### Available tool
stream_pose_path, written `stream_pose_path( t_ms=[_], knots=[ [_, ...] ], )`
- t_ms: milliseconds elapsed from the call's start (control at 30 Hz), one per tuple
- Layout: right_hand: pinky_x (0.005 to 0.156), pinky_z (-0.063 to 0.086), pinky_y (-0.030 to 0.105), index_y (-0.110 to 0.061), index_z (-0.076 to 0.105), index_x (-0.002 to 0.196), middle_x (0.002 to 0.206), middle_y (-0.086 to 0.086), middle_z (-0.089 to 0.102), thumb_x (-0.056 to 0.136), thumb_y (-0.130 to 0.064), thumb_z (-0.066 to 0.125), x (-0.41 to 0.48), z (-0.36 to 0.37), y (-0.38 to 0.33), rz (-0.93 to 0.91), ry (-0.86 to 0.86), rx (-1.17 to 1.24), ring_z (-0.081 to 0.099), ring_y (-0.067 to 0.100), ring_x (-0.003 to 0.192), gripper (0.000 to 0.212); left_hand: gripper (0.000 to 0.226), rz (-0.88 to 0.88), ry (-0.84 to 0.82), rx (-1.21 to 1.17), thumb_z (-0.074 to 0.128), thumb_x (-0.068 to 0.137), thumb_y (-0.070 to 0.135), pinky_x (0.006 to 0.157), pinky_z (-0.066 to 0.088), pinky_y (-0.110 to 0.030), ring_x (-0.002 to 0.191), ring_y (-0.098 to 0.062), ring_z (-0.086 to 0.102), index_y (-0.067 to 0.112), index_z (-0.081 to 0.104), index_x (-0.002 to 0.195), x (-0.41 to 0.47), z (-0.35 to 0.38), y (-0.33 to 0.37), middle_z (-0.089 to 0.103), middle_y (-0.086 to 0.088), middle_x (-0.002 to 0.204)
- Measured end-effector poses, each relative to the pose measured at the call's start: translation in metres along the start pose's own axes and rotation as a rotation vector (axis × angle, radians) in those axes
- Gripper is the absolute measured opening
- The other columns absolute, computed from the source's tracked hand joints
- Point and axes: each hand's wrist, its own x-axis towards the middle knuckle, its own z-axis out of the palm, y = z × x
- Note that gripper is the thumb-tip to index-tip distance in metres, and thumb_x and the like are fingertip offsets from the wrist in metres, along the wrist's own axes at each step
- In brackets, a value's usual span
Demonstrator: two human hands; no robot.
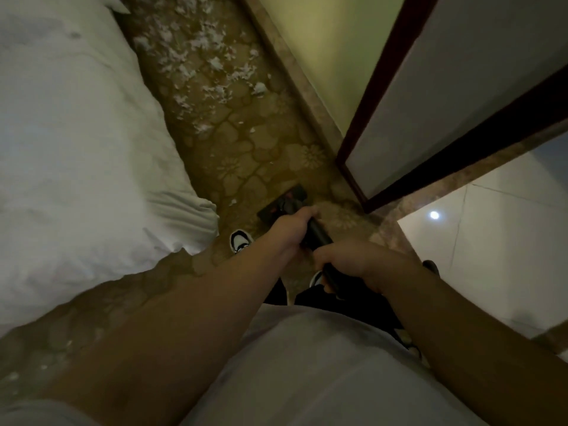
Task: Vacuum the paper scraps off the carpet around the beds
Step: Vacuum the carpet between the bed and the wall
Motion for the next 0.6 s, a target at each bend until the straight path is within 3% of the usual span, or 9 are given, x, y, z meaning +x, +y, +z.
stream_pose_path(
  t_ms=[133,267,500,600],
  knots=[
    [0.060,0.050,0.036,-0.004,0.066,0.087,0.074,0.015,0.063,0.093,-0.016,0.067,0.030,0.030,-0.054,-0.002,-0.059,-0.074,0.060,0.029,0.059,0.014,0.026,-0.009,0.039,-0.086,0.069,0.095,0.034,0.089,0.056,-0.043,0.085,-0.025,0.063,0.011,0.065,0.107,0.009,-0.055,0.035,0.068,-0.005,0.083],
    [0.054,0.051,0.031,-0.004,0.066,0.087,0.062,0.010,0.066,0.095,-0.016,0.065,0.056,0.066,-0.105,0.000,-0.089,-0.079,0.063,0.024,0.052,0.015,0.024,-0.017,0.066,-0.169,0.068,0.096,0.031,0.068,0.053,-0.038,0.081,-0.024,0.062,0.010,0.065,0.107,0.021,-0.110,0.068,0.066,-0.006,0.083],
    [0.046,0.049,0.024,-0.003,0.069,0.088,0.060,0.008,0.067,0.094,-0.014,0.066,0.091,0.118,-0.187,0.034,-0.086,-0.090,0.063,0.019,0.047,0.013,0.024,-0.041,0.053,-0.195,0.064,0.099,0.031,0.064,0.050,-0.038,0.079,-0.024,0.059,0.007,0.060,0.098,0.044,-0.194,0.124,0.063,-0.007,0.084],
    [0.047,0.050,0.024,-0.002,0.070,0.087,0.066,0.009,0.069,0.091,-0.014,0.068,0.106,0.133,-0.220,0.021,-0.084,-0.107,0.065,0.021,0.052,0.013,0.025,-0.017,0.070,-0.220,0.066,0.097,0.030,0.071,0.053,-0.041,0.084,-0.026,0.061,0.008,0.059,0.107,0.051,-0.222,0.151,0.065,-0.009,0.090]
  ],
)
